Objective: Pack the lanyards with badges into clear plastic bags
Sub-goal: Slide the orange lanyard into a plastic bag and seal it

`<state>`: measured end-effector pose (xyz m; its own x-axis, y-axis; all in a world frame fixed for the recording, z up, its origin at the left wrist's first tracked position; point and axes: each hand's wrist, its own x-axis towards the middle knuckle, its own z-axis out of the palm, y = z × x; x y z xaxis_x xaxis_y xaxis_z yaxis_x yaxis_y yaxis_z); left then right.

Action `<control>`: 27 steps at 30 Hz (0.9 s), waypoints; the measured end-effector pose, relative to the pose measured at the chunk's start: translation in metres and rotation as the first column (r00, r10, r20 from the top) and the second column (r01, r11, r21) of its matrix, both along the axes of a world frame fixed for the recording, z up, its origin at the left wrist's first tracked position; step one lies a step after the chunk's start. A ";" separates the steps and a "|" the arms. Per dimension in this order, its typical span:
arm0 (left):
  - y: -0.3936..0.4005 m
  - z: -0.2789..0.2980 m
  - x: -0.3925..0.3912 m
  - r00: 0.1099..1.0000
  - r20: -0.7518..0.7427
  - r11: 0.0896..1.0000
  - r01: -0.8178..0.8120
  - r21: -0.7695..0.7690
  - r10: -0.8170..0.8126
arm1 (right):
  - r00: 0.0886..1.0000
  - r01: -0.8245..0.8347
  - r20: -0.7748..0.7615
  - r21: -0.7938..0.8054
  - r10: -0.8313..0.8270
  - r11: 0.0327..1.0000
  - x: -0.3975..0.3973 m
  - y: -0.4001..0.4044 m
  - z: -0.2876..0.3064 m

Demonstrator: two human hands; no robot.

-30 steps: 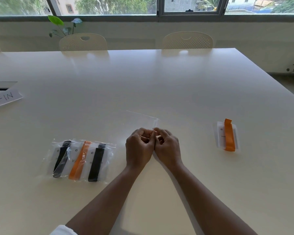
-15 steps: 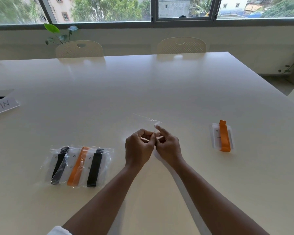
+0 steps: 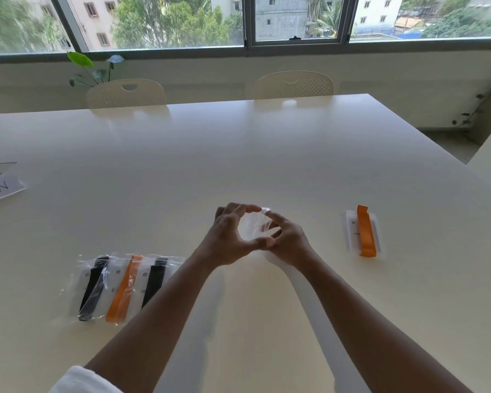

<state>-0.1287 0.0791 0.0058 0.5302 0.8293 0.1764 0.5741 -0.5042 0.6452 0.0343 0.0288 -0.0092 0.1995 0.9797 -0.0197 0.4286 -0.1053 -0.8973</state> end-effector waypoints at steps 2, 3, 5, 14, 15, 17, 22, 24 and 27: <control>0.003 0.003 -0.002 0.993 -0.094 0.998 0.069 -0.011 -0.070 | 1.000 -0.015 0.005 -0.033 0.015 0.999 0.005 0.000 0.002; 0.004 0.004 -0.002 0.986 -0.136 0.996 0.095 0.001 -0.094 | 1.000 -0.027 0.006 -0.051 0.027 0.998 0.007 0.000 0.003; 0.006 0.002 -0.001 0.968 -0.223 0.991 0.129 0.028 -0.120 | 0.998 -0.063 0.003 -0.076 0.064 0.995 0.010 0.000 0.007; 0.006 0.000 0.012 0.938 -0.306 0.981 0.187 0.055 -0.162 | 0.991 -0.132 0.004 -0.124 0.133 0.984 0.025 -0.007 0.012; 0.005 0.000 0.013 0.939 -0.306 0.980 0.187 0.060 -0.161 | 0.992 -0.122 0.002 -0.126 0.123 0.984 0.027 -0.008 0.012; 0.003 -0.001 0.017 0.942 -0.300 0.981 0.180 0.064 -0.153 | 0.994 -0.101 0.018 -0.128 0.104 0.987 0.031 -0.010 0.012; 0.001 -0.003 0.022 0.941 -0.308 0.983 0.168 0.069 -0.139 | 0.987 0.035 0.159 -0.047 -0.027 0.998 0.048 -0.012 0.019; -0.001 -0.004 0.023 0.939 -0.314 0.983 0.171 0.069 -0.141 | 0.950 0.160 0.262 0.049 -0.167 0.986 0.060 -0.011 0.022; -0.004 -0.003 0.025 0.936 -0.318 0.979 0.187 0.079 -0.153 | 0.793 0.358 0.461 0.177 -0.398 0.917 0.081 -0.013 0.029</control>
